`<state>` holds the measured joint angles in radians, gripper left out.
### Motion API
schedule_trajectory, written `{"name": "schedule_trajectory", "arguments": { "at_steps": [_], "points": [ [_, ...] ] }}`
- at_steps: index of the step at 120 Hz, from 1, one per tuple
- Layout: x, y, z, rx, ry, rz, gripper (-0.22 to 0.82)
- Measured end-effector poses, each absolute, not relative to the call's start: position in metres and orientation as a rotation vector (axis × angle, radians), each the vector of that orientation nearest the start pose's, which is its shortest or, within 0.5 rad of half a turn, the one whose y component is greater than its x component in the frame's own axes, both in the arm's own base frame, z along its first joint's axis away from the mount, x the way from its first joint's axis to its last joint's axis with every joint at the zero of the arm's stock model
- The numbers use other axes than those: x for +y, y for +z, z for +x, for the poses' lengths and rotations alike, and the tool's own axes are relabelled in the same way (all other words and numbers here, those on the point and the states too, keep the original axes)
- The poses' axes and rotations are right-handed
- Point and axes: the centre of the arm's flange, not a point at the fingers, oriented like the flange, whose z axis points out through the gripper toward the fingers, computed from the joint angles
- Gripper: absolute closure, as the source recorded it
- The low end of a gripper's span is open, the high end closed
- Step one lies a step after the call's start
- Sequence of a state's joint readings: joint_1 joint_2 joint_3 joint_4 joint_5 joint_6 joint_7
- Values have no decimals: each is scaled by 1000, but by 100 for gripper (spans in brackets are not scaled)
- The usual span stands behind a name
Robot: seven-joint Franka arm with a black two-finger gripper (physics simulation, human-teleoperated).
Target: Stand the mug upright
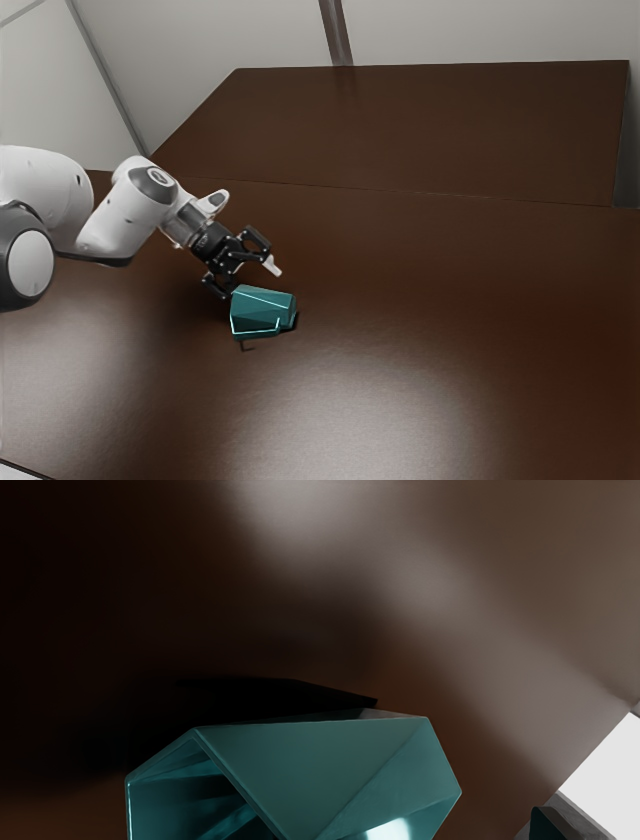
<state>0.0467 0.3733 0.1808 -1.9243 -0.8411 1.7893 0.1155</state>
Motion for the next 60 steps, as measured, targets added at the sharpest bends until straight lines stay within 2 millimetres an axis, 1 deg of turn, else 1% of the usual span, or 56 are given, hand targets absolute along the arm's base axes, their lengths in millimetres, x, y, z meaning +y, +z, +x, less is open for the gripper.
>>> {"name": "schedule_trajectory", "arguments": {
  "at_steps": [13,24,38,48,60],
  "points": [
    [61,288,578,609,-419,2268,41],
    [59,291,580,605,-416,2270,55],
    [47,301,588,574,-399,2279,65],
    [37,311,595,549,-385,2285,69],
    [27,315,598,540,-390,2285,73]
  ]
}}
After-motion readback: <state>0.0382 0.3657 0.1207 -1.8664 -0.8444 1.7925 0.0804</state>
